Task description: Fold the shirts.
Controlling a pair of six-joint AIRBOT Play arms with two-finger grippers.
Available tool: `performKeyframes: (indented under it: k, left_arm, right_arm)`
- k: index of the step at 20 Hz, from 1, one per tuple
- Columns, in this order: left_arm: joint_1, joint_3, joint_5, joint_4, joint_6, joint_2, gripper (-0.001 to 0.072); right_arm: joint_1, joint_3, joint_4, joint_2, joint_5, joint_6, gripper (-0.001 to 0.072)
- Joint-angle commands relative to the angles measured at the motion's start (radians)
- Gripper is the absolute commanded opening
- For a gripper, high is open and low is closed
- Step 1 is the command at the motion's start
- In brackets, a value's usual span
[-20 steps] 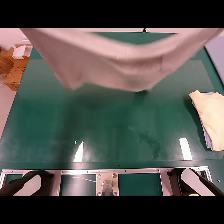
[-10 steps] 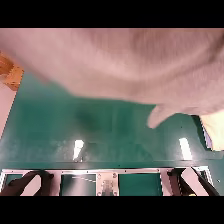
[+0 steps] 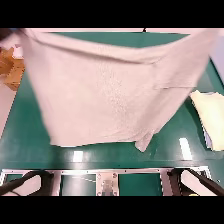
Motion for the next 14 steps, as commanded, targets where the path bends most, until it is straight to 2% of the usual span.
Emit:
performKeyframes:
  k: [1, 3, 6, 8, 11, 14]
  left_arm:
    - [-0.058, -0.078, 0.175, -0.061, 0.134, -0.288, 0.0024]
    - [-0.072, -0.031, 0.275, -0.125, 0.135, -0.443, 0.0024]
    - [-0.066, 0.060, 0.348, -0.154, 0.135, -0.544, 0.0024]
    - [-0.064, 0.083, 0.378, -0.155, 0.135, -0.555, 0.0024]
    - [-0.064, 0.083, 0.353, -0.122, 0.134, -0.565, 0.0024]
    - [-0.064, 0.082, 0.293, -0.071, 0.134, -0.589, 0.0024]
  right_arm:
    - [0.121, -0.046, -0.031, -0.285, -0.168, -0.052, 0.0008]
    - [0.140, 0.080, -0.014, -0.480, -0.134, -0.052, 0.0008]
    - [0.138, 0.325, -0.015, -0.681, -0.050, 0.018, 0.0008]
    - [0.138, 0.437, -0.015, -0.740, -0.039, 0.041, 0.0008]
    - [0.135, 0.467, -0.045, -0.761, -0.041, 0.055, 0.0008]
    - [0.117, 0.461, -0.259, -0.763, 0.059, 0.166, 0.0007]
